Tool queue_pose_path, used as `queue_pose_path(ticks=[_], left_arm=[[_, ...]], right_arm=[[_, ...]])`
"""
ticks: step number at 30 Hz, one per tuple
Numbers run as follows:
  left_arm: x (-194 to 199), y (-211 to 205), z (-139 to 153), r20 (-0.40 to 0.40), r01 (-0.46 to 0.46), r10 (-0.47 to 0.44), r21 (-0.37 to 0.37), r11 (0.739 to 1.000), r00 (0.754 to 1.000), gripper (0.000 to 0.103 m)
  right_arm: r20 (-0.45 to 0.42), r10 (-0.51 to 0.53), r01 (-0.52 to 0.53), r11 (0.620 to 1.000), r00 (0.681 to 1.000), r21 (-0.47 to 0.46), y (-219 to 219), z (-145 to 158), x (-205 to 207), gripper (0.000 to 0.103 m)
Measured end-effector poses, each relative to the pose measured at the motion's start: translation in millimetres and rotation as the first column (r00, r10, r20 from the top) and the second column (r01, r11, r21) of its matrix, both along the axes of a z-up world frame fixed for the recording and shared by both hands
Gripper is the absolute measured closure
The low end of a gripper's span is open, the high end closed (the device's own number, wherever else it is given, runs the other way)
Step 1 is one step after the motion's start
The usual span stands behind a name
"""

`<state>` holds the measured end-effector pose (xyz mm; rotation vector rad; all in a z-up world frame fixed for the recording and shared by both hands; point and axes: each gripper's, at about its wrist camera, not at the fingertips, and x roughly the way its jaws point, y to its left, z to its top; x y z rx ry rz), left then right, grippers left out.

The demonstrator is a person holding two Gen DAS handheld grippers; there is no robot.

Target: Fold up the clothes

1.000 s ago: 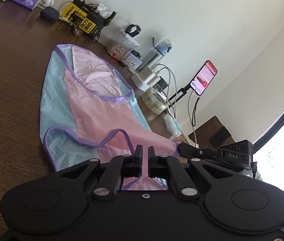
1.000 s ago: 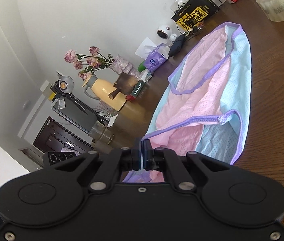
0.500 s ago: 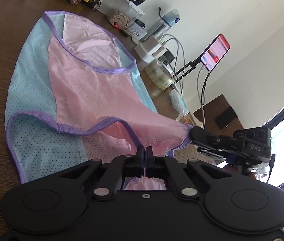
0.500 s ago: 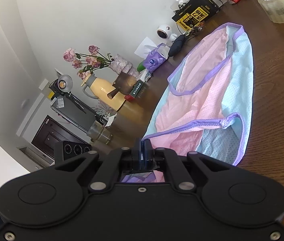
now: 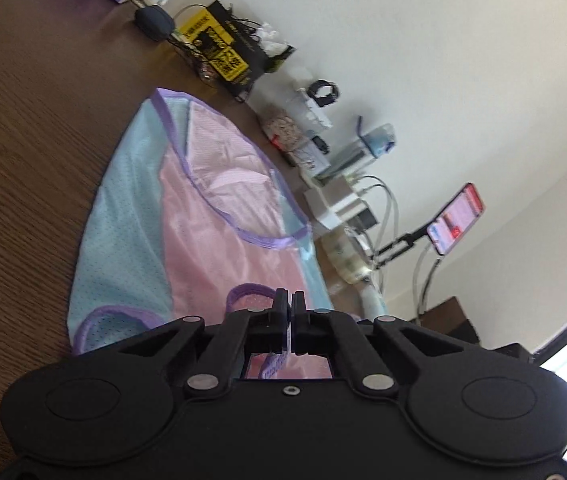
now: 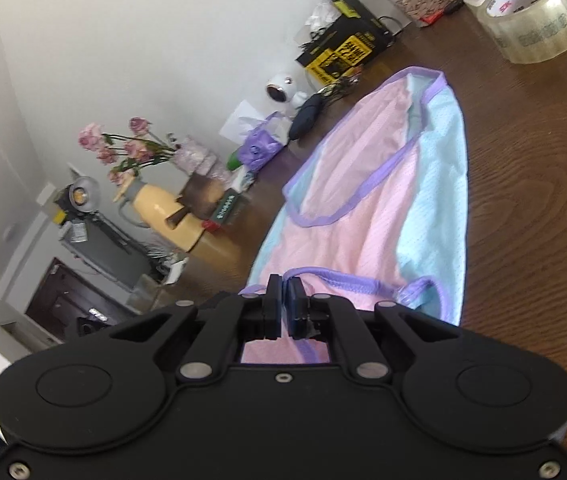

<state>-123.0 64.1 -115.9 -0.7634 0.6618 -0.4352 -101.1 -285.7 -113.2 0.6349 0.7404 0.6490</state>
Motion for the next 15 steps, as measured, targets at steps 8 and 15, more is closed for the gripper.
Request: queue_pose_path(ticks=[8,15], left_arm=[[-45,29,37,0.105,0.079,-0.106,0.235,0.969,0.989,0.052],[-98,20,37,0.067,0.189,-0.247,0.462,0.866,0.967,0.052]], right_arm=[[0.148,-0.022,0.064,0.956,0.989,-0.287,-1,21,-21,0.05],[0.166,0.231,-0.148,0.903,0.959,-0.404,2,36,-70,0.048]])
